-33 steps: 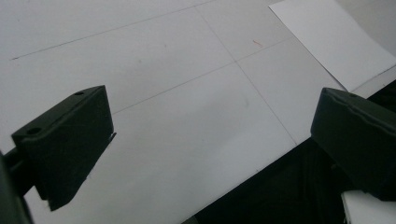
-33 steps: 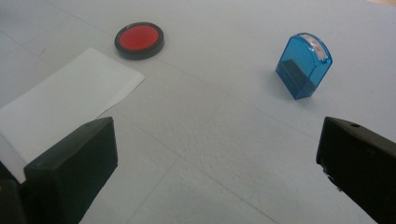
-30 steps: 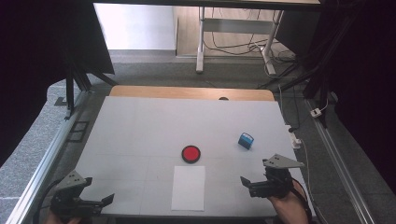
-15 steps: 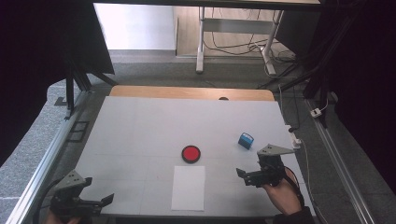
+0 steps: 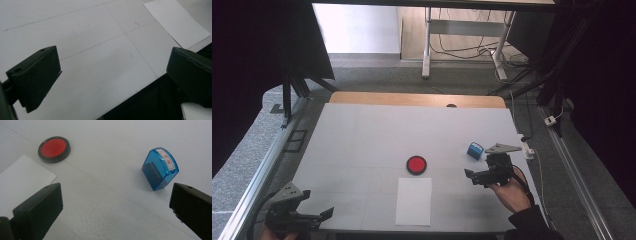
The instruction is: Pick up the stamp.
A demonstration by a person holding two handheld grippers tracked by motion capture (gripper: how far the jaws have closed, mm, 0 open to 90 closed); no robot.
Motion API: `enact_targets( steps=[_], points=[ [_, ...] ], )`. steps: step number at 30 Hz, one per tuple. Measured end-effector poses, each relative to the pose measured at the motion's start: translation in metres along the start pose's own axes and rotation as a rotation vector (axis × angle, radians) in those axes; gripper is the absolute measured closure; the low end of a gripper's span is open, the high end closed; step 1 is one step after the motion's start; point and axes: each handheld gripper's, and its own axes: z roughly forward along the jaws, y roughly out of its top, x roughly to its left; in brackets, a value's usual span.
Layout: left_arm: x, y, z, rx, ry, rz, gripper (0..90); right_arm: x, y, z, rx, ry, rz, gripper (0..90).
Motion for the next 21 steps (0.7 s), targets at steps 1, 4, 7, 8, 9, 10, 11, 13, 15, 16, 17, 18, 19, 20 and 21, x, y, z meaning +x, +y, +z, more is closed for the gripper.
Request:
enact_targets(
  steps=[1, 4, 7, 8, 9, 10, 11, 13, 15, 16, 17, 18, 19, 20, 21],
  points=[
    [0.0, 0.0, 0.0, -0.001, -0.001, 0.0, 0.0, 0.0, 0.0, 0.0, 0.0, 0.0, 0.0, 0.0],
    [0.0, 0.0, 0.0, -0.001, -0.002, 0.0, 0.0, -0.006, 0.003, 0.004, 0.005, 0.006, 0.012, 0.0],
    [0.001, 0.0, 0.0, -0.001, -0.005, -0.003, 0.0, -0.011, 0.005, 0.009, 0.009, -0.006, -0.005, 0.0],
    [0.001, 0.0, 0.0, -0.001, -0.007, -0.004, 0.0, -0.013, 0.006, 0.01, 0.012, -0.012, -0.008, 0.0],
    [0.001, 0.0, 0.0, 0.0, -0.01, -0.002, 0.0, -0.014, 0.007, 0.012, 0.013, -0.013, -0.012, 0.0],
    [0.001, 0.0, 0.0, 0.0, -0.012, -0.001, 0.0, -0.016, 0.008, 0.013, 0.017, -0.021, -0.024, 0.0],
    [0.001, 0.0, 0.0, 0.0, -0.013, -0.001, 0.0, -0.017, 0.009, 0.015, 0.017, -0.031, -0.029, 0.0],
    [0.001, 0.0, 0.0, 0.0, -0.012, -0.001, 0.0, -0.021, 0.011, 0.017, 0.023, -0.043, -0.032, 0.0],
    [0.001, 0.0, 0.0, -0.001, -0.014, -0.003, 0.0, -0.027, 0.013, 0.019, 0.027, -0.052, -0.026, 0.0],
    [0.001, 0.0, 0.0, -0.001, -0.015, -0.004, 0.0, -0.027, 0.013, 0.019, 0.027, -0.052, -0.026, 0.0],
    [0.002, 0.0, 0.0, -0.002, -0.016, -0.003, 0.0, -0.029, 0.013, 0.02, 0.028, -0.056, -0.027, 0.0],
    [0.002, 0.0, 0.0, -0.001, -0.015, -0.002, 0.0, -0.031, 0.014, 0.021, 0.028, -0.061, -0.026, 0.0],
    [0.001, 0.0, 0.0, -0.001, -0.014, -0.004, 0.0, -0.033, 0.016, 0.022, 0.03, -0.067, -0.021, 0.0],
    [0.001, 0.0, 0.0, -0.001, -0.014, -0.003, 0.0, -0.035, 0.017, 0.023, 0.027, -0.067, -0.023, 0.0],
    [0.001, 0.0, 0.0, -0.001, -0.014, -0.003, 0.0, -0.037, 0.018, 0.025, 0.026, -0.067, -0.018, 0.0]
  ],
)
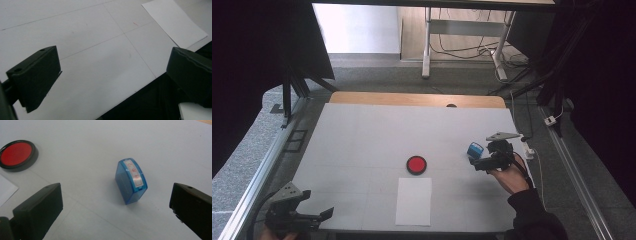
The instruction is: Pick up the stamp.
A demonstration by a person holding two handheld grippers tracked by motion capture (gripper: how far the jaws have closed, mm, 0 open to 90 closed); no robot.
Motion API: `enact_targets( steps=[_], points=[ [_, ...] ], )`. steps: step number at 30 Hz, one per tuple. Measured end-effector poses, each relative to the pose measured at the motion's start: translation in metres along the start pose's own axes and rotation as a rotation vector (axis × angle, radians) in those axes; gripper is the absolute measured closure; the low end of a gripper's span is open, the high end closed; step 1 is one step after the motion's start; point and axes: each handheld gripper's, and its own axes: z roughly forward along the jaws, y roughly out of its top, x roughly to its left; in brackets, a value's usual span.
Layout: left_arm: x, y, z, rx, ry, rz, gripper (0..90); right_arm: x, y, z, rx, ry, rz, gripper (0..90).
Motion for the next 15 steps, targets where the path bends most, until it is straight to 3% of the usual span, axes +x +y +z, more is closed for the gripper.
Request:
enact_targets(
  steps=[15],
  points=[
    [0.0, 0.0, 0.0, 0.003, -0.004, -0.001, 0.0, -0.021, 0.013, 0.028, 0.043, -0.013, -0.033, 0.0]
  ],
)
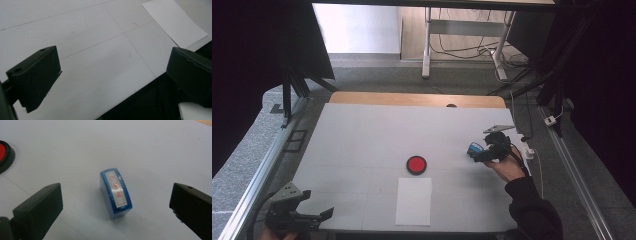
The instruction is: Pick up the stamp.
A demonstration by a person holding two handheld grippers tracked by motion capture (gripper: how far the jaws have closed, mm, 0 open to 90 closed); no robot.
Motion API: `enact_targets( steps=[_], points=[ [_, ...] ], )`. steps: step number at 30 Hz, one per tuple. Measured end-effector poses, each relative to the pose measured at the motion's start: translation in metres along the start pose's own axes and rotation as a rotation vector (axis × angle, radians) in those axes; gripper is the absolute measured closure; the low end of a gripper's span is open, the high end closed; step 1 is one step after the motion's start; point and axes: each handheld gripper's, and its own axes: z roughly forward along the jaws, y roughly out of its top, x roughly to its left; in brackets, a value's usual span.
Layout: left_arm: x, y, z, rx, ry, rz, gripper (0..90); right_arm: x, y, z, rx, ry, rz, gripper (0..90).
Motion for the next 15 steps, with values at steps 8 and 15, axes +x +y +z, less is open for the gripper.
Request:
enact_targets(
  steps=[8, 15],
  points=[
    [0.0, 0.0, 0.0, 0.0, -0.001, -0.003, 0.0, -0.007, 0.003, 0.018, 0.045, 0.012, -0.031, 0.0],
    [0.0, 0.0, 0.0, 0.002, -0.002, 0.0, 0.0, -0.008, 0.004, 0.018, 0.038, 0.037, -0.054, 7.7]
  ],
)
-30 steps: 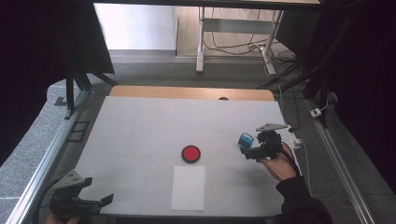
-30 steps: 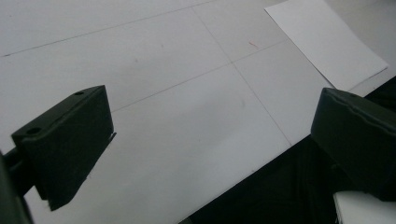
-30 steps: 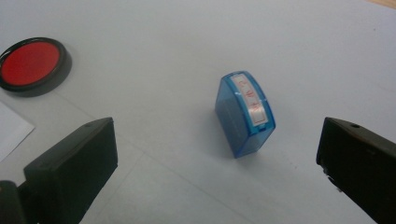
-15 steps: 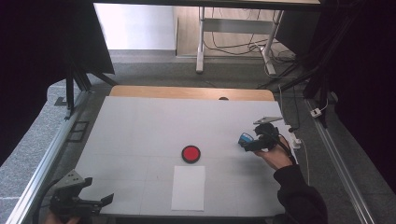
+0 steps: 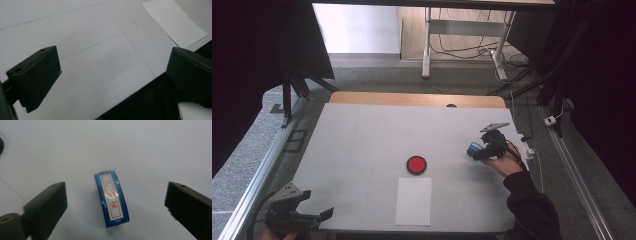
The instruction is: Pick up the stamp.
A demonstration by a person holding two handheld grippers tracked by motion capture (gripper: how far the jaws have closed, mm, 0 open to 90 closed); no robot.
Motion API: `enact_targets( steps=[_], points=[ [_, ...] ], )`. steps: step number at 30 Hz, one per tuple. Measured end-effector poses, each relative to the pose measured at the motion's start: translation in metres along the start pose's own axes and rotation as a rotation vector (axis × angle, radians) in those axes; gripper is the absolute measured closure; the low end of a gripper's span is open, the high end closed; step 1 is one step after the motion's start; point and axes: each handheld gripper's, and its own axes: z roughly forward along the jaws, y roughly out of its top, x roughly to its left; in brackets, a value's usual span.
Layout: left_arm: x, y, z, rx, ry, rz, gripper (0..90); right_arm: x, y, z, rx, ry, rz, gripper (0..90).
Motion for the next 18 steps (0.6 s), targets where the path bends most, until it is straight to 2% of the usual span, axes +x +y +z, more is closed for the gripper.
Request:
enact_targets(
  steps=[3, 9, 10, 18],
  points=[
    [-0.0001, 0.0001, 0.0002, 0.001, -0.001, 0.0, 0.0, -0.0011, 0.0004, -0.0011, -0.003, 0.026, -0.016, 18.0],
    [-0.0001, 0.0002, 0.0003, 0.004, -0.001, 0.002, 0.0, -0.0039, 0.0018, -0.0022, 0.001, 0.063, -0.02, 32.7],
    [-0.0001, 0.0002, 0.0004, 0.004, -0.001, 0.003, 0.0, -0.0052, 0.0021, -0.0025, 0.008, 0.074, -0.035, 37.5],
    [-0.0006, 0.0003, 0.0007, 0.006, 0.003, 0.005, 0.0, -0.009, 0.0014, -0.0022, 0.02, 0.105, -0.043, 49.7]
  ],
)
